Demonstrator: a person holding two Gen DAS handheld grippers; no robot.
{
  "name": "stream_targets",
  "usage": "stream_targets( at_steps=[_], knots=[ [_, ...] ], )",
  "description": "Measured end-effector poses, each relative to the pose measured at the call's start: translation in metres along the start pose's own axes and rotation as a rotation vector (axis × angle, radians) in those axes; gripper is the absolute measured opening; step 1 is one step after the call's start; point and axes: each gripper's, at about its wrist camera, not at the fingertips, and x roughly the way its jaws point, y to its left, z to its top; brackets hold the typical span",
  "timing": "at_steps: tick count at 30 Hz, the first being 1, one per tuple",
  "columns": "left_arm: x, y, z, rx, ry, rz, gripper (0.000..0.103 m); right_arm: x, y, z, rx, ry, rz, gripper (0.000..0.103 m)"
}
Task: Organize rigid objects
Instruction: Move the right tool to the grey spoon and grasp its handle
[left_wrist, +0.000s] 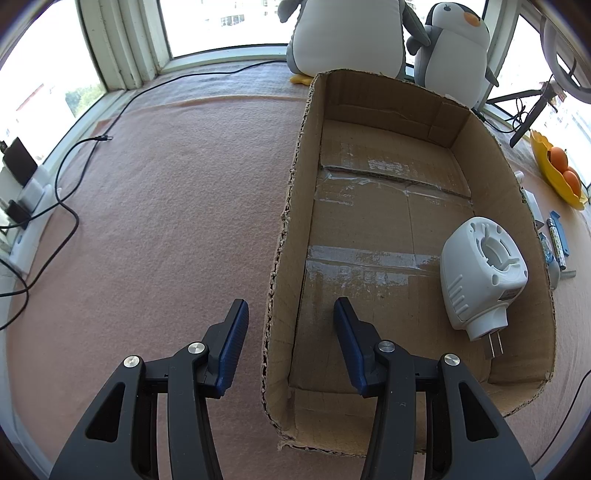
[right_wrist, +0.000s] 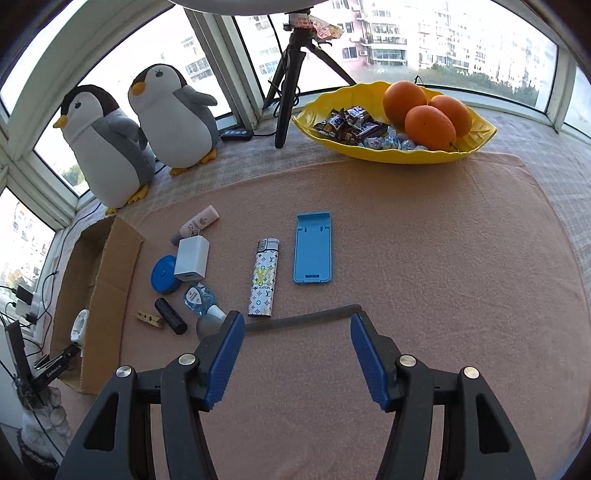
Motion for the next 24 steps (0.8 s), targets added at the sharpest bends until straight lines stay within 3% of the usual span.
stream_targets(
  at_steps=[3,13,24],
  knots=[
    [0.000,0.000,0.000,0.002,0.000,0.002,0.047,0.007,0.022,-0.001,-0.114,0.027,0.048,0.056],
    [0.000,-0.001,0.001,-0.005,0.001,0.008,0.047,0.044,0.090,-0.019,-0.533,0.138,0.066,0.053],
    [0.001,-0.001,0.001,-0.021,0.005,0.009,0.047,0.081,0.092,-0.012,-0.629,0.269,0.114,0.048]
  ],
)
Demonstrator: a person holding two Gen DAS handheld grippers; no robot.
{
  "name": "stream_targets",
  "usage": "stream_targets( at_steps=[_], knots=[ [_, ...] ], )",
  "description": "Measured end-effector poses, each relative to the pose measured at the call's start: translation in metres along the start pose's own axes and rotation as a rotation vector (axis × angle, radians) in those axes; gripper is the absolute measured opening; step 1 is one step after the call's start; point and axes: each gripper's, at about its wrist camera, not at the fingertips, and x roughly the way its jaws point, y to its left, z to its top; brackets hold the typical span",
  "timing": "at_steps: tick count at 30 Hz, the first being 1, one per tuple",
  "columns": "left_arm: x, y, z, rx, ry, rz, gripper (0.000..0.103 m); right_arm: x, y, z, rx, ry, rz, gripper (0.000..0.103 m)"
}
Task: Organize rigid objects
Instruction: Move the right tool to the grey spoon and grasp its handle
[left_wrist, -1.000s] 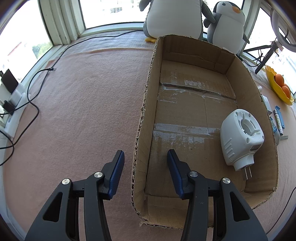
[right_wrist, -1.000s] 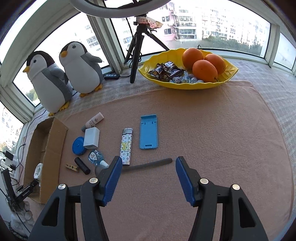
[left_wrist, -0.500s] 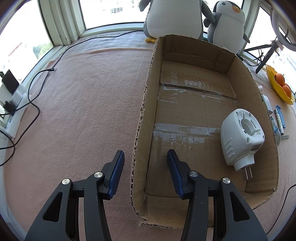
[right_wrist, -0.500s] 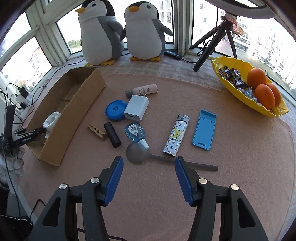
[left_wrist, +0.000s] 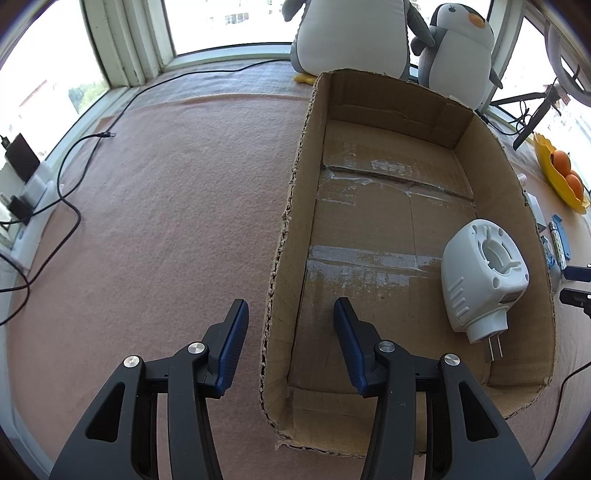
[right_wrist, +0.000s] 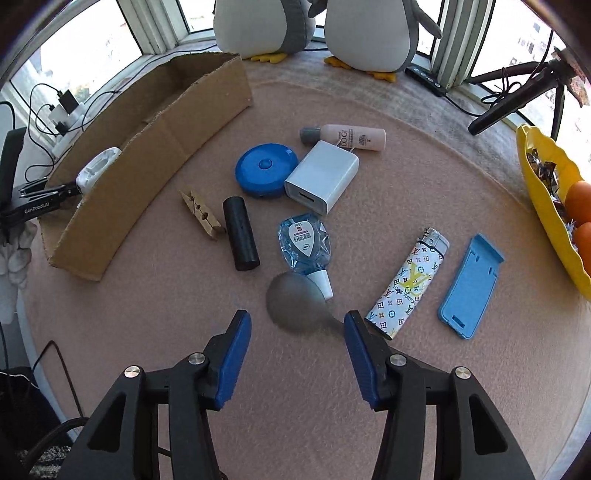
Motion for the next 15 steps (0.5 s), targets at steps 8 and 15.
stream_targets(
  at_steps=[8,15],
  knots=[
    [0.000,0.000,0.000,-0.007,0.001,0.000,0.048,0.012,-0.008,-0.001,-0.032,0.073,0.032,0.048],
    [0.000,0.000,0.000,-0.008,0.000,-0.001,0.048,0.008,-0.006,-0.014,-0.026,0.111,0.075,0.048]
  ],
)
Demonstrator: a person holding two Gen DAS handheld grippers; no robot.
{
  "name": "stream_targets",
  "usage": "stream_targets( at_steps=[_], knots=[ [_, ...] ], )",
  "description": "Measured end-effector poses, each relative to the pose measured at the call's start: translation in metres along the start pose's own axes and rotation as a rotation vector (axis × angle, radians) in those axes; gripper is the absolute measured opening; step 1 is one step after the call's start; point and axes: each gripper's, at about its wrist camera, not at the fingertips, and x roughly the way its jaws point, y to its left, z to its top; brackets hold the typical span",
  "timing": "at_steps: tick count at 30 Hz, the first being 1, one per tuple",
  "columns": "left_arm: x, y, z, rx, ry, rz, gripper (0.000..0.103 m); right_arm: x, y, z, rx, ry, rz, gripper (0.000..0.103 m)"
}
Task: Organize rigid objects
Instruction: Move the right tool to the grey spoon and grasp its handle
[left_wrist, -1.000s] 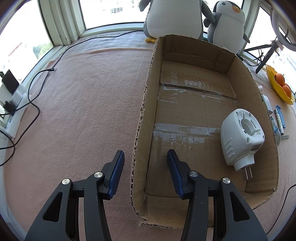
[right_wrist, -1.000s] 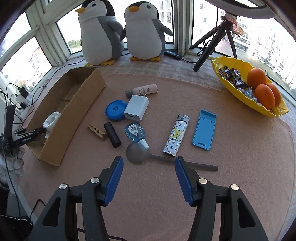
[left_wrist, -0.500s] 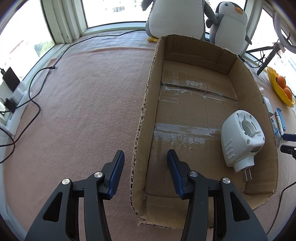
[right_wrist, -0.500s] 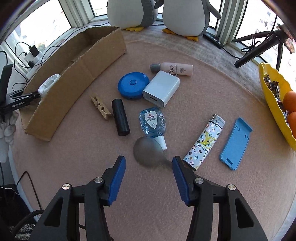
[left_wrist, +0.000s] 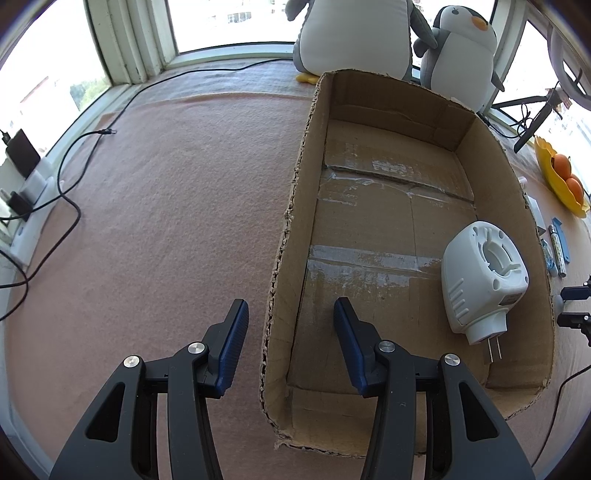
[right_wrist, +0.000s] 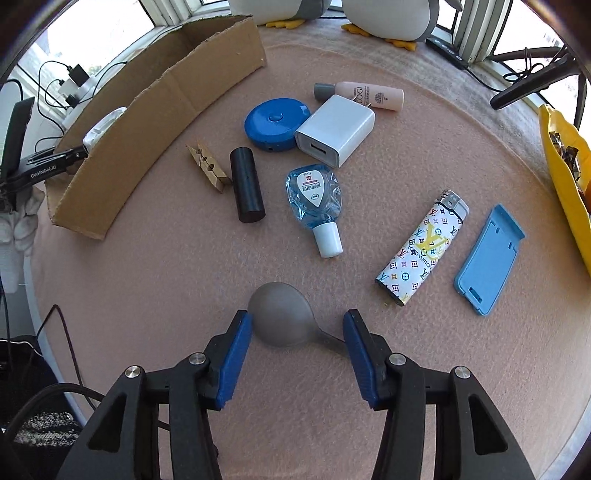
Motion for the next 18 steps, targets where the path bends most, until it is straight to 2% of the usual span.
stream_targets(
  at_steps=[7,9,14,16,18],
  knots=[
    [0.000,-0.001,-0.001,0.003,-0.002,0.004,0.048,-0.010,-0.004,-0.011,-0.007,-0.016,0.022,0.048],
    [0.000,-0.001,-0.001,0.003,-0.002,0.005,0.048,-0.014,0.001,-0.015,-0.061,-0.012,0.004,0.048],
    [0.000,-0.001,-0.001,0.001,-0.002,0.004,0.048,-0.004,0.020,-0.021,-0.218,0.047,-0.108,0.050],
    [0.000,-0.001,-0.001,-0.001,-0.003,0.004,0.048,-0.001,0.022,-0.020,-0.250,0.057,-0.147,0.050],
    [-0.001,-0.001,-0.001,-0.003,-0.004,0.005,0.048,0.001,0.022,-0.017,-0.242,0.060,-0.143,0.050]
  ],
)
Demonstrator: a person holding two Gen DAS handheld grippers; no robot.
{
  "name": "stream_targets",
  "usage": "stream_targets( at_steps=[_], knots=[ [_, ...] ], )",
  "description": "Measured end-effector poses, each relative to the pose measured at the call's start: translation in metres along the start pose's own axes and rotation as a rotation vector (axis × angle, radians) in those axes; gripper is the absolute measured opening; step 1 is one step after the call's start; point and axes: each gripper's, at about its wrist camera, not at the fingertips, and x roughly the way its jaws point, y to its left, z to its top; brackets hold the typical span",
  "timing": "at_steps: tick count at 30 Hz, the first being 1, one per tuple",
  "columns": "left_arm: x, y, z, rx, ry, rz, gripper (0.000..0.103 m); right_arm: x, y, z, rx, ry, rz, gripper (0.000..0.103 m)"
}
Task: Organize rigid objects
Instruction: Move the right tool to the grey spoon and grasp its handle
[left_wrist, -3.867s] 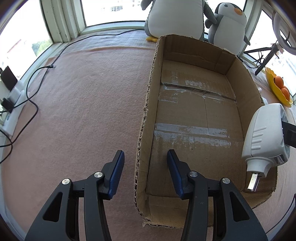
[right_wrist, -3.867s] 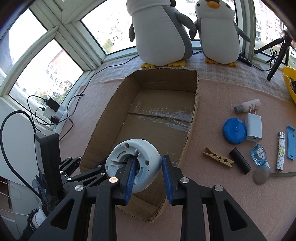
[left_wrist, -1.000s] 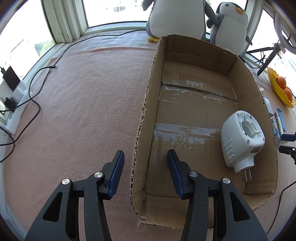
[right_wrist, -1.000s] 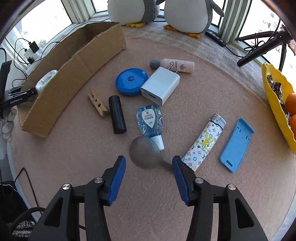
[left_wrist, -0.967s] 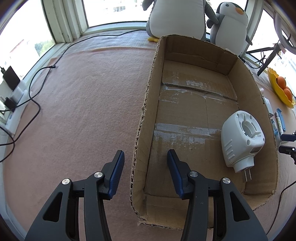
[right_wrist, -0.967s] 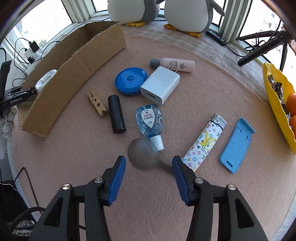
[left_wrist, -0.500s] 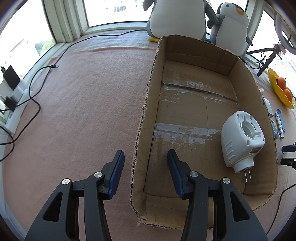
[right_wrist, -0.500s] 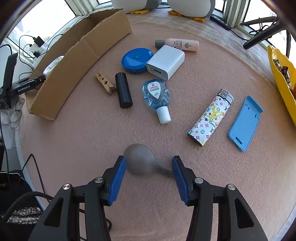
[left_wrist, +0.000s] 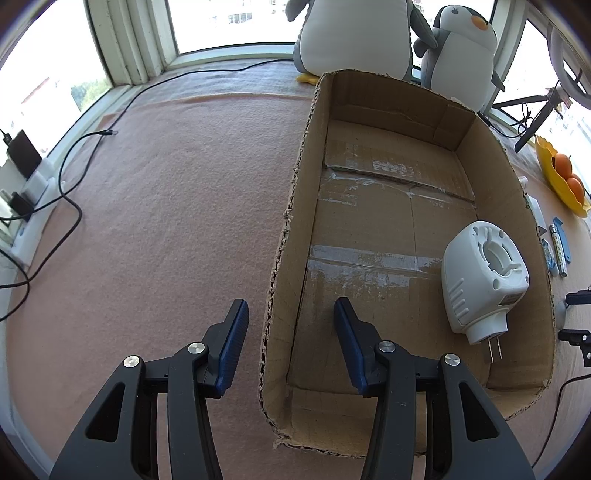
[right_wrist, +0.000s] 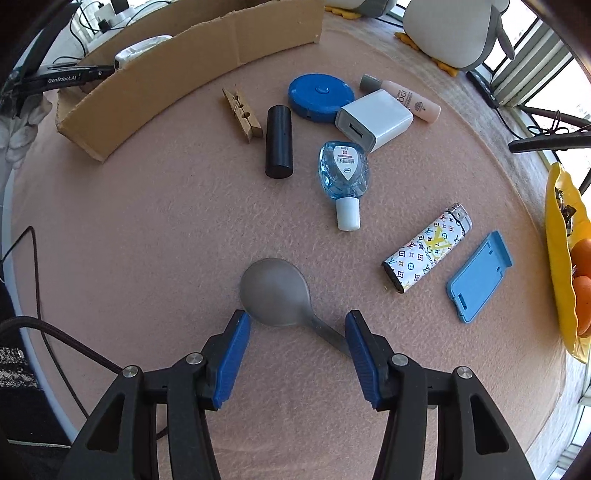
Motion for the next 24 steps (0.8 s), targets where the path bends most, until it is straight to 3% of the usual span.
stream_targets(
  at_steps=[6,9,13,17,24],
  knots=[
    [0.000,0.000,-0.001,-0.005,-0.003,0.003,0.048,0.001,-0.011,0.017,0.107,-0.015,0.037,0.040],
    [0.000,0.000,-0.001,-0.005,-0.003,0.003,0.048,-0.001,-0.025,0.020,0.225,-0.018,0.064,0.031],
    [0.000,0.000,-0.001,-0.004,-0.003,0.004,0.048,-0.006,-0.037,0.011,0.381,-0.023,0.147,0.031],
    [0.000,0.000,-0.001,-0.003,-0.003,0.003,0.048,-0.010,-0.034,0.006,0.365,-0.042,0.161,0.030],
    [0.000,0.000,-0.001,-0.004,-0.002,0.004,0.048,-0.015,-0.016,-0.014,0.276,-0.035,0.107,0.031]
  ],
)
